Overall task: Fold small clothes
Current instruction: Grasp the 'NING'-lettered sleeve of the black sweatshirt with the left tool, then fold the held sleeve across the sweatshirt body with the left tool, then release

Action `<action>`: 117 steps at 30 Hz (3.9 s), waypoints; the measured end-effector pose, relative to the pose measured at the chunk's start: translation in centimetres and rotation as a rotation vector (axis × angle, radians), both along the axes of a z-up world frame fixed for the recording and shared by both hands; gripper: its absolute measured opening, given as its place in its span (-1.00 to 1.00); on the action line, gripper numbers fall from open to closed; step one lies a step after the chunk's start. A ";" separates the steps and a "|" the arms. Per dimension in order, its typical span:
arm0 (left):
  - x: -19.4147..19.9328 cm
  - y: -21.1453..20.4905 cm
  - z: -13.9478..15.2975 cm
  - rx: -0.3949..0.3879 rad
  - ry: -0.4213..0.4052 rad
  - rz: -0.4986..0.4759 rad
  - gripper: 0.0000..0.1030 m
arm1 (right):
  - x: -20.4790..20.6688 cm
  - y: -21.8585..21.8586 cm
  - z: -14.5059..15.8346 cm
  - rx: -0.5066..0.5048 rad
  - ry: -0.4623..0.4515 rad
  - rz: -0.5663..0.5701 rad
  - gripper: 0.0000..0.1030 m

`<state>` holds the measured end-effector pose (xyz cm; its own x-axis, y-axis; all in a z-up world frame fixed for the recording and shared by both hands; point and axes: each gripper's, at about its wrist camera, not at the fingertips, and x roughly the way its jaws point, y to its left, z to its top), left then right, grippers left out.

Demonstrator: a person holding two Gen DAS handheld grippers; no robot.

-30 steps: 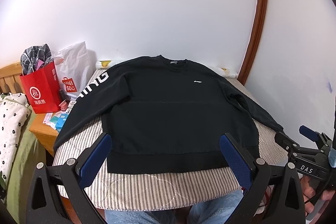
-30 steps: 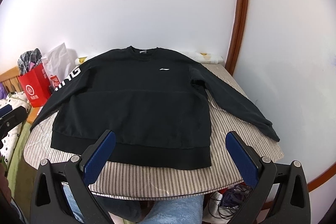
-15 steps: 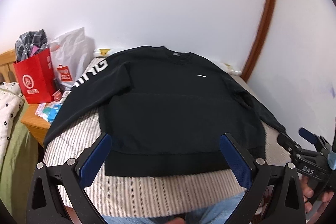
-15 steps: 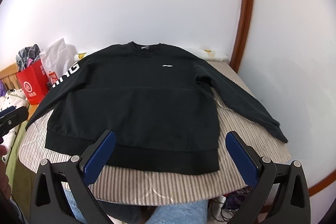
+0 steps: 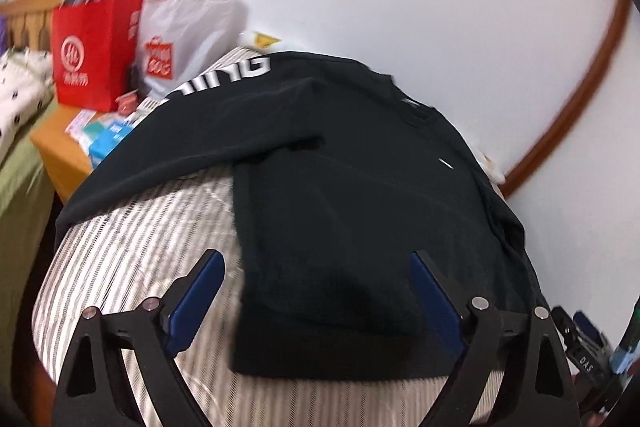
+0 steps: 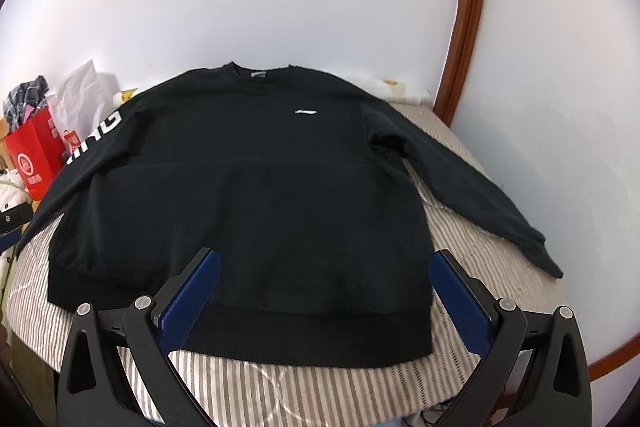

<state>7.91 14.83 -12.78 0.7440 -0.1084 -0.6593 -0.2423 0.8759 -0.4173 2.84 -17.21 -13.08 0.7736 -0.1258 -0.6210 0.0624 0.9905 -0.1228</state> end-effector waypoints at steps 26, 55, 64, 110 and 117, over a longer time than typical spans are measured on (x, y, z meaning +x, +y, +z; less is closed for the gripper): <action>5.5 9.3 -7.0 -0.287 0.034 0.180 0.52 | 9.3 4.6 -2.4 0.000 0.097 0.092 0.99; 9.1 12.1 -5.5 -0.084 0.070 0.337 -0.87 | 12.6 5.7 -5.2 -0.078 0.177 0.071 0.99; 10.2 9.8 0.4 0.063 0.023 0.309 -0.89 | 12.5 4.5 -5.2 -0.016 0.152 0.111 0.99; 14.8 -8.9 3.8 0.199 0.026 -0.314 0.27 | 11.1 -0.6 -1.5 0.021 0.088 0.059 0.99; 12.0 1.1 1.9 0.203 0.069 -0.123 0.28 | 13.1 6.1 -0.6 -0.042 0.071 0.167 0.62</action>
